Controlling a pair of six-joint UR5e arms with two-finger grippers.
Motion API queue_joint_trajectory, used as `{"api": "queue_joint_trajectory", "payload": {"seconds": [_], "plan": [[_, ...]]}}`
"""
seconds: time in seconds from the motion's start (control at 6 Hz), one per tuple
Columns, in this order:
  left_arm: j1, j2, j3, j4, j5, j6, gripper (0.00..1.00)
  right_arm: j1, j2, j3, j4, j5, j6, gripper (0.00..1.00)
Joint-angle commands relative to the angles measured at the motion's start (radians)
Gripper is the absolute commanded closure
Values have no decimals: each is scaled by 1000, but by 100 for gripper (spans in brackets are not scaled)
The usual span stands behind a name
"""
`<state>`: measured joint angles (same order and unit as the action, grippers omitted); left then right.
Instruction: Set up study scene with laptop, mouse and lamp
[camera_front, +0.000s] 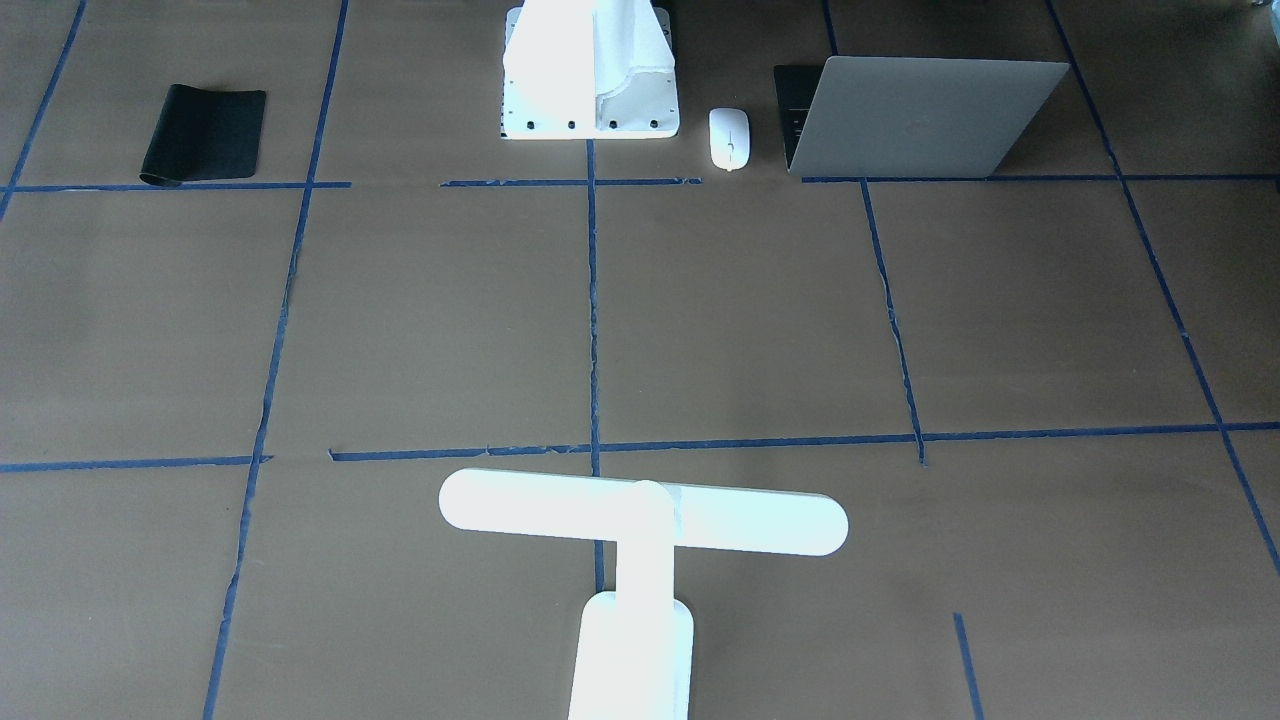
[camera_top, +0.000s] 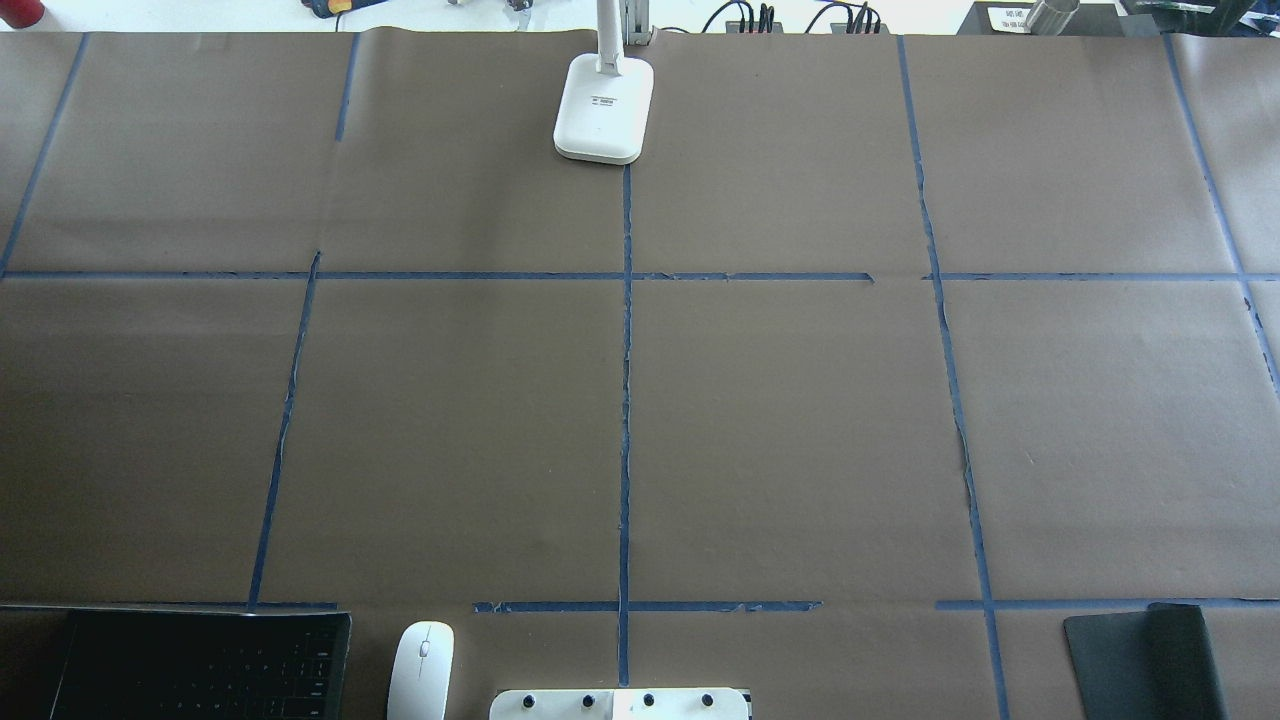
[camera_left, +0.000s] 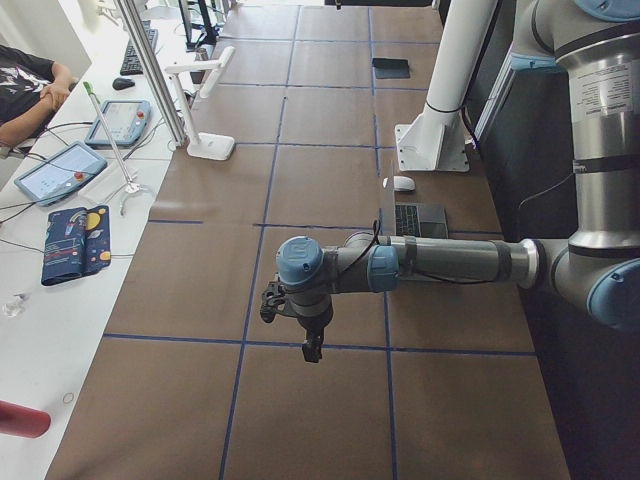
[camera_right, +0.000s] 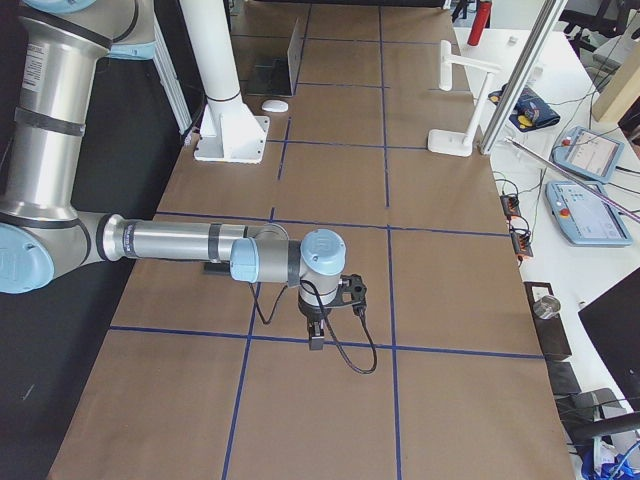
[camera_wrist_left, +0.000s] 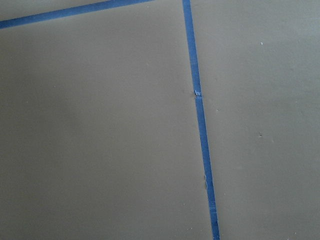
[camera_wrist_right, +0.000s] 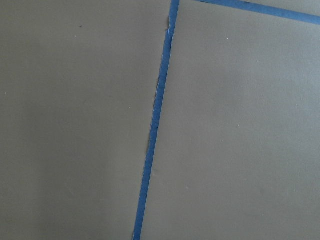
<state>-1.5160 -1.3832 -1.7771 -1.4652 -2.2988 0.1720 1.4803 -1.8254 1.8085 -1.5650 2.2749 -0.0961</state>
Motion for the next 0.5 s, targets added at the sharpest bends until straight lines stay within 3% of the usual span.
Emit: {"api": "queue_joint_trajectory", "payload": {"seconds": [0.0, 0.33], "plan": [[0, -25, -28, -3, -1, -9, 0, 0, 0, -1, 26, 0, 4, 0], [3, -133, -50, -29, -4, -9, 0, 0, 0, 3, 28, 0, 4, 0]]}}
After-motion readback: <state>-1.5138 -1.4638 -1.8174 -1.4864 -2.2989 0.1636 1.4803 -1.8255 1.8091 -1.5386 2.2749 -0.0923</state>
